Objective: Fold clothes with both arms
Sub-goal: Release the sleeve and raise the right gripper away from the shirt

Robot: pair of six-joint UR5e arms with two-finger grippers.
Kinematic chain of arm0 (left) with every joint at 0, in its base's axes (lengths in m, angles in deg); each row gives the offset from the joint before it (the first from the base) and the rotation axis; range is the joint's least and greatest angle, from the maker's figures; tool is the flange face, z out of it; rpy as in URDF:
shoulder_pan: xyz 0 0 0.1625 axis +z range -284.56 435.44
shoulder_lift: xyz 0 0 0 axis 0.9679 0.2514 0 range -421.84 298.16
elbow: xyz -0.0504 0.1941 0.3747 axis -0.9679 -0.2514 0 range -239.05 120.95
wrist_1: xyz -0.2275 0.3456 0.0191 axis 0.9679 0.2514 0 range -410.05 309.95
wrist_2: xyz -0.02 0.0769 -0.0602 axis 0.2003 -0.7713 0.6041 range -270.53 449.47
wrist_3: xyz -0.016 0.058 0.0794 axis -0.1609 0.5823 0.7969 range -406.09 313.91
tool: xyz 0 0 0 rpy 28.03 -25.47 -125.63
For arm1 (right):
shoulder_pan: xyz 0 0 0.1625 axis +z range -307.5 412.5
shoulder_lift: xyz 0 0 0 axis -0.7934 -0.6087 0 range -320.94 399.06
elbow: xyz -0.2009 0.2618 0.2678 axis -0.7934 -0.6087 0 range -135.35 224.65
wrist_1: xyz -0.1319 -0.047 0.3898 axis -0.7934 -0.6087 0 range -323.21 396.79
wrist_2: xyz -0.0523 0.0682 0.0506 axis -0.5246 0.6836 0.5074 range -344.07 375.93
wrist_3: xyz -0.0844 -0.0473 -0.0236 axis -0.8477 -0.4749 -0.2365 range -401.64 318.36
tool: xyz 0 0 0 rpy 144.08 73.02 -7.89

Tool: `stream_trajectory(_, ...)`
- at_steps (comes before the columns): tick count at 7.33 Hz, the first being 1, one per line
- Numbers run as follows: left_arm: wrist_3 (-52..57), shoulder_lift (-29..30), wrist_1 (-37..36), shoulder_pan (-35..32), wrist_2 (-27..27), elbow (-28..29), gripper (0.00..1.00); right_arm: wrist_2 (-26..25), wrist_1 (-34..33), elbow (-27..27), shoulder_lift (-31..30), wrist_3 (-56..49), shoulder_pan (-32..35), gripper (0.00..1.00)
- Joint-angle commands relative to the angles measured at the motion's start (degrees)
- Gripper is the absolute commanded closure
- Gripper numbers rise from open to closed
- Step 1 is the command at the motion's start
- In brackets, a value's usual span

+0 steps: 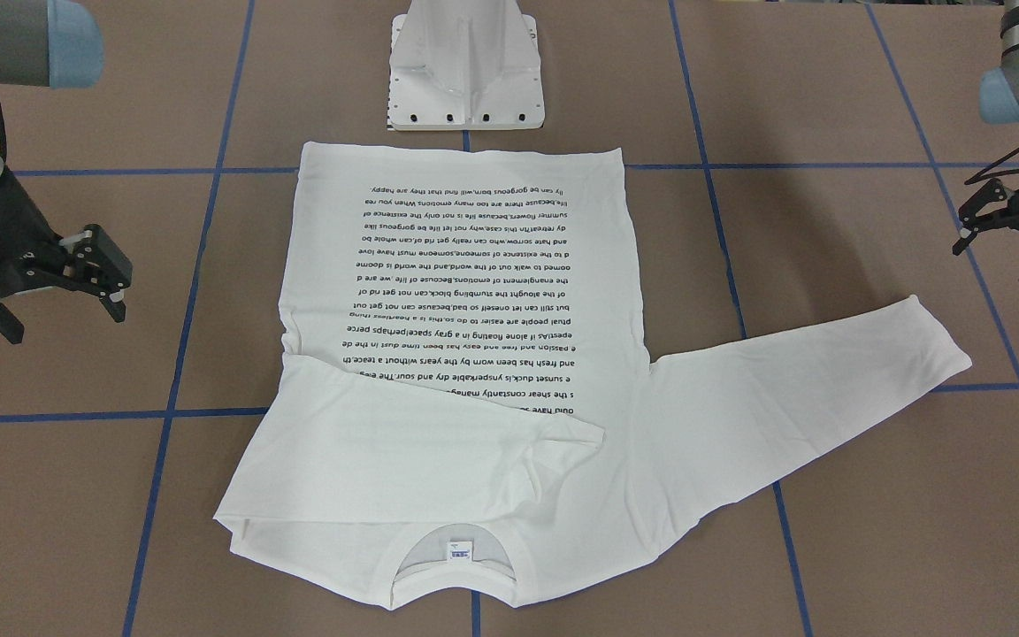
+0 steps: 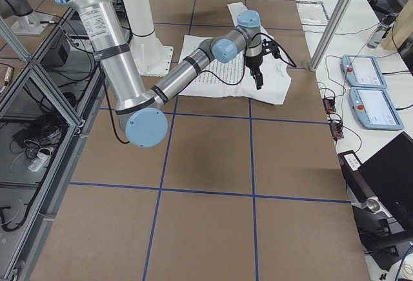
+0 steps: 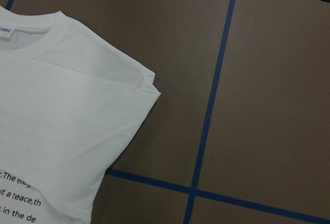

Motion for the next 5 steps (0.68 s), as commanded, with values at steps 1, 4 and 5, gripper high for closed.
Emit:
stream_trajectory(1, -0.11, 1.21, 0.39, 4.82, -3.78, 1.81, 0.0, 0.55, 0.15, 1.15, -1.95, -1.43, 0.99, 0.0)
stream_trajectory(4, 0.06, 3.59, 0.65, 7.99, -5.98, 5.06, 0.01, 0.55, 0.24, 1.24, -2.56, -1.34, 0.9, 0.0)
stream_trajectory(5, 0.07, 4.2, 0.91, 8.09, -5.99, 6.02, 0.06, 0.47, 0.24, 1.24, -2.65, -1.34, 0.99, 0.0)
